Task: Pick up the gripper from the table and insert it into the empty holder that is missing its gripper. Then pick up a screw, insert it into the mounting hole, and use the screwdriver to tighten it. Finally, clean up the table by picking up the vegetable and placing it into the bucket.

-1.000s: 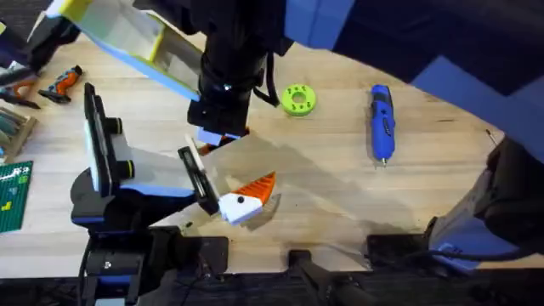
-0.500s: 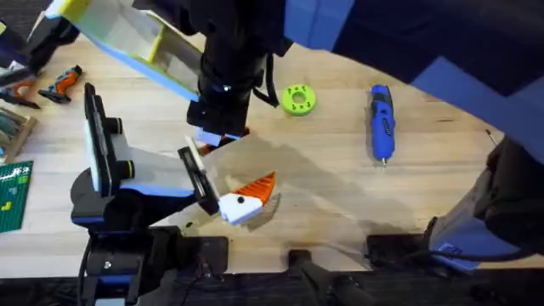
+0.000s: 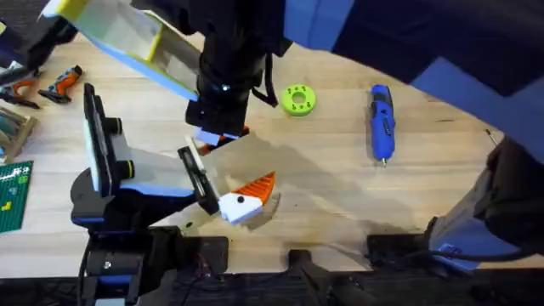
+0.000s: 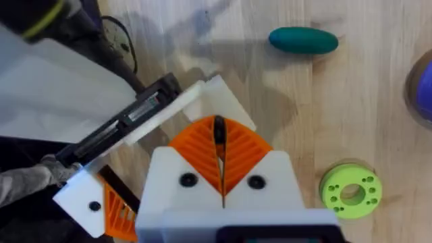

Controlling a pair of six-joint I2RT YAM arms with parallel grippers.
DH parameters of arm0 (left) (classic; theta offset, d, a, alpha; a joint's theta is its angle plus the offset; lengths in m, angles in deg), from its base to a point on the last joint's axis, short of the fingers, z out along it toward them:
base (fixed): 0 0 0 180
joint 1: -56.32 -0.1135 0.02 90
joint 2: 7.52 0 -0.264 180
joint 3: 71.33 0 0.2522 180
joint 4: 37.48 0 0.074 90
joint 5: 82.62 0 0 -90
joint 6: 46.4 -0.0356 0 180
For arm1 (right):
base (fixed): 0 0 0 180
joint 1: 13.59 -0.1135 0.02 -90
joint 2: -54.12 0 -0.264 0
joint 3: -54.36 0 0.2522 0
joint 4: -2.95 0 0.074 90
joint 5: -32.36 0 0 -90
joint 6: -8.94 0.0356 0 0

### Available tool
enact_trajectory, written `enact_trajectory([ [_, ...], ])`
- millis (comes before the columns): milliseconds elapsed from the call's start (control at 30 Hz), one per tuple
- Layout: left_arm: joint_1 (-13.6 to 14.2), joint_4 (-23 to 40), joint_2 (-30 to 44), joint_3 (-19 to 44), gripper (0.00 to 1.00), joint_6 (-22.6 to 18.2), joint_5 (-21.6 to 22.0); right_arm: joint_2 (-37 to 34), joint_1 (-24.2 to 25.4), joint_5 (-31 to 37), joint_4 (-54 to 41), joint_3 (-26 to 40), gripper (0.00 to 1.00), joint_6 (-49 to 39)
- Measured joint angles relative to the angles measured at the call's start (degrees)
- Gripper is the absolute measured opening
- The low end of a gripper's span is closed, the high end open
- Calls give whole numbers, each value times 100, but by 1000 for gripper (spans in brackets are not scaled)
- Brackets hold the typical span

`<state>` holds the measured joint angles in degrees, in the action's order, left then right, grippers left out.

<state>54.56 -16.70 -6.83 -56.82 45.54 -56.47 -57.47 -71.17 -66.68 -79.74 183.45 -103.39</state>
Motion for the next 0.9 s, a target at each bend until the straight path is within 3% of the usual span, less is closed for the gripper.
enact_trajectory([
  [267, 0, 0, 0, 0, 986, 0, -2, 0, 0, 2, 1, 0, 5, 24],
  [300, 0, 2, 0, 0, 986, -3, -28, 0, 0, 2, 17, 0, 274, 82],
  [400, 0, 7, -4, 0, 986, -46, -95, -2, 2, 78, 19, 0, 708, 85],
  [433, 0, 9, -4, 0, 986, -55, -107, 0, 15, 120, 4, 0, 797, 72],
  [700, 0, 9, -4, 0, 985, -109, -111, -1, 63, 126, -6, 2, 831, 98],
  [900, 2, 9, -4, 0, 985, -173, -131, 420, 518, 83, 42, 0, 834, 295],
])
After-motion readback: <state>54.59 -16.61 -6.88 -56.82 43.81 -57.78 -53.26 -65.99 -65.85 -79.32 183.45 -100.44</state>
